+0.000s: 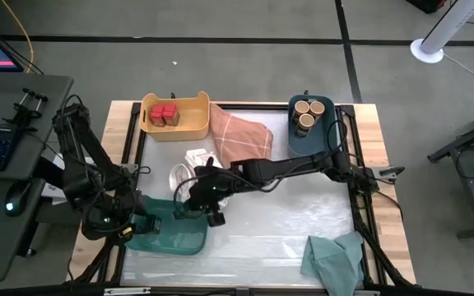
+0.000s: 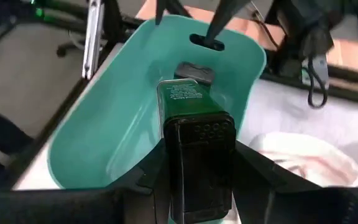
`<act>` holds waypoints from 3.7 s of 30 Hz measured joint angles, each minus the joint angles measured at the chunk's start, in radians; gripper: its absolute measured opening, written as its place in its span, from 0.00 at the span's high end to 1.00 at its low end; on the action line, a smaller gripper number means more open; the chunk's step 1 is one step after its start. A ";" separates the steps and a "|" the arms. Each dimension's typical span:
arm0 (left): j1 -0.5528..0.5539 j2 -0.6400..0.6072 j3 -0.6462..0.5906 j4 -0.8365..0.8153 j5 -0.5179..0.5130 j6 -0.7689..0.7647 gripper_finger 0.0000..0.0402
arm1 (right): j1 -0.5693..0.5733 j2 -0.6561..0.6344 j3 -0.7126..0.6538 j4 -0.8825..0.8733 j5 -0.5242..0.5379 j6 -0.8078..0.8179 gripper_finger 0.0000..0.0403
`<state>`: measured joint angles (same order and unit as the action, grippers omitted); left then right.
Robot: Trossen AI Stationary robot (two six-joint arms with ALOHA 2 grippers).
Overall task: Sort spices by type
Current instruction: Put the black seasoning can into the green bin
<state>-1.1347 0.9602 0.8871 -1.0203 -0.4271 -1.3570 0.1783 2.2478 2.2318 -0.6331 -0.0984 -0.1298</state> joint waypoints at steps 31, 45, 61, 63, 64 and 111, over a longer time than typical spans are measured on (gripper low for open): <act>0.002 -0.014 0.000 0.188 -0.012 -0.002 0.33 | 0.188 0.054 -0.005 -0.353 0.198 -0.525 0.70; 0.002 -0.017 0.000 0.217 -0.029 -0.055 0.33 | 0.207 0.068 -0.005 -0.364 0.240 -0.754 0.70; 0.002 -0.017 0.000 0.218 -0.064 -0.081 0.33 | 0.182 0.068 -0.005 -0.351 0.154 -0.769 0.50; 0.002 -0.017 0.000 0.218 -0.064 -0.073 0.33 | 0.182 0.068 -0.005 -0.335 0.179 -0.770 0.50; 0.002 -0.017 0.000 0.218 -0.064 -0.070 0.33 | 0.182 0.068 -0.005 -0.326 0.203 -0.775 0.50; 0.626 0.567 0.031 0.995 0.287 1.257 1.00 | 0.380 -0.175 0.093 -0.789 0.338 0.673 1.00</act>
<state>-0.5087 1.5277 0.9184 -0.0254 -0.1401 -0.1002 0.5582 2.0732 2.3249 -1.4216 0.2400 0.5433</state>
